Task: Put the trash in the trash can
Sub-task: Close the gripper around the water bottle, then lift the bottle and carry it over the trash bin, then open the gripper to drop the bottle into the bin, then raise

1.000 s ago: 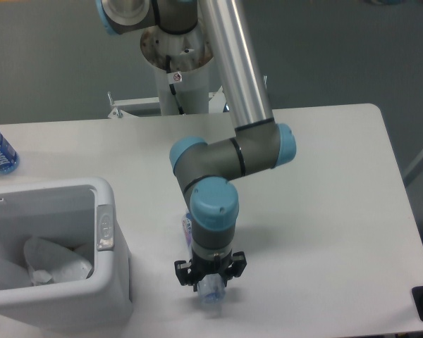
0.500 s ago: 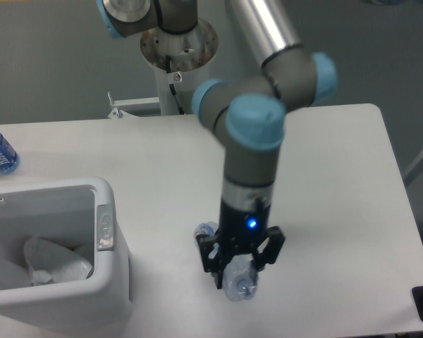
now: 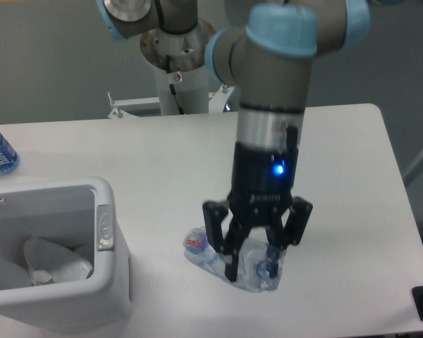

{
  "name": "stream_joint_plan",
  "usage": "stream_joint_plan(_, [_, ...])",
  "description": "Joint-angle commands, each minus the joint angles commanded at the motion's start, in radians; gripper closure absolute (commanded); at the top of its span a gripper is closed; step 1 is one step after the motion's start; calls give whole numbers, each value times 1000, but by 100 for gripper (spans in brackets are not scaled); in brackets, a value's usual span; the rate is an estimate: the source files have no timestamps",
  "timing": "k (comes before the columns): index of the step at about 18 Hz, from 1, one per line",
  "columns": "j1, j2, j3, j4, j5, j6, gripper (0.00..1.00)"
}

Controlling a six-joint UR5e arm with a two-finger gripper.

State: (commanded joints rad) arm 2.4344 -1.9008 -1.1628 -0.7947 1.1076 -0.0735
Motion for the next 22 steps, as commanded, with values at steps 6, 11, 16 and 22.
stream_joint_plan(6, [-60, 40, 0, 14, -38, -31, 41])
stream_joint_plan(11, [-181, 28, -15, 18, -37, -49, 41])
stream_joint_plan(16, [-271, 20, -81, 22, -37, -40, 28])
stream_joint_plan(22, [-281, 25, -95, 28, -37, 0, 0])
